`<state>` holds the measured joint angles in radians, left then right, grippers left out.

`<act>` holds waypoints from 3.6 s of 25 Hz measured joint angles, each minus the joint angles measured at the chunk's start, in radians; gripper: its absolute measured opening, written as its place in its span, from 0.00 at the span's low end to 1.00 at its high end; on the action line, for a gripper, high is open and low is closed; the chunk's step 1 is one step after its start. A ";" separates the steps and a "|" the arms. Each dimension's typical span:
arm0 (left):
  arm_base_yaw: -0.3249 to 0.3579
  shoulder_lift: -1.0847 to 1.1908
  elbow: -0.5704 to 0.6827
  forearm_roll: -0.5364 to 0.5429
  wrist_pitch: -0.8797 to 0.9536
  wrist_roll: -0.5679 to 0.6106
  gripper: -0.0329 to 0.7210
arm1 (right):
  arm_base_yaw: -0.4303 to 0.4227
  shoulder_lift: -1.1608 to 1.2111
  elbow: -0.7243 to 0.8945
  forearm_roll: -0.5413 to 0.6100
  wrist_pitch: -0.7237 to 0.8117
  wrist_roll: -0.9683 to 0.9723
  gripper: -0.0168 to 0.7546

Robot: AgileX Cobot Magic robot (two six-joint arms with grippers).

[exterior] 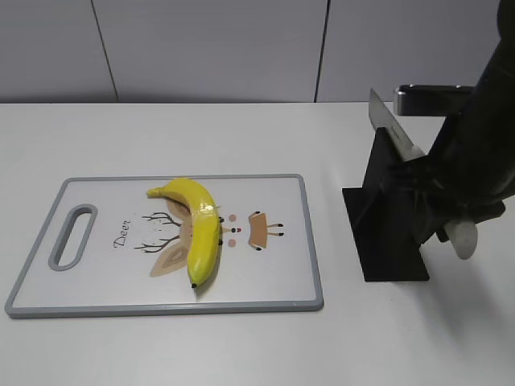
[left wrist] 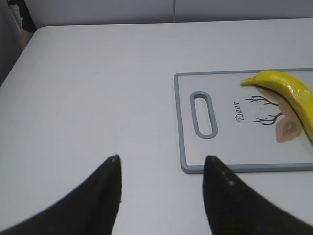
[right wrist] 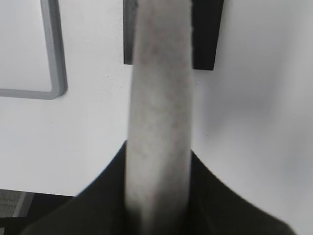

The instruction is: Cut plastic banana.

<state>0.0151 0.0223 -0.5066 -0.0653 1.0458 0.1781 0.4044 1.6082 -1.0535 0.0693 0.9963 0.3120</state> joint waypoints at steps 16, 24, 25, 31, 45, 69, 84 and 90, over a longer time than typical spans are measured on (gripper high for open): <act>0.000 0.000 0.000 -0.020 -0.001 0.023 0.70 | 0.000 -0.244 -0.057 0.000 0.022 -0.158 0.24; 0.000 0.213 -0.065 -0.090 -0.122 0.197 0.68 | 0.000 -0.150 -0.269 -0.039 0.054 -0.496 0.24; 0.000 0.259 -0.077 -0.097 -0.147 0.208 0.68 | 0.000 -0.126 -0.304 -0.040 0.064 -0.521 0.24; 0.000 0.590 -0.224 -0.159 -0.218 0.273 0.70 | 0.000 0.029 -0.487 -0.049 0.158 -0.656 0.24; -0.171 1.201 -0.700 -0.261 -0.142 0.796 0.75 | 0.000 0.218 -0.568 0.002 0.175 -1.199 0.24; -0.404 1.683 -0.845 -0.255 -0.122 1.093 0.74 | 0.000 0.370 -0.576 0.313 0.157 -1.605 0.24; -0.404 1.695 -0.816 -0.256 -0.120 1.074 0.04 | 0.000 0.377 -0.576 0.346 0.155 -1.628 0.24; -0.405 1.750 -0.687 -0.262 -0.317 1.074 0.04 | 0.000 0.491 -0.577 0.346 0.109 -1.643 0.25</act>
<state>-0.3901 1.7727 -1.1934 -0.3274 0.7287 1.2518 0.4044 2.0989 -1.6309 0.4152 1.1049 -1.3313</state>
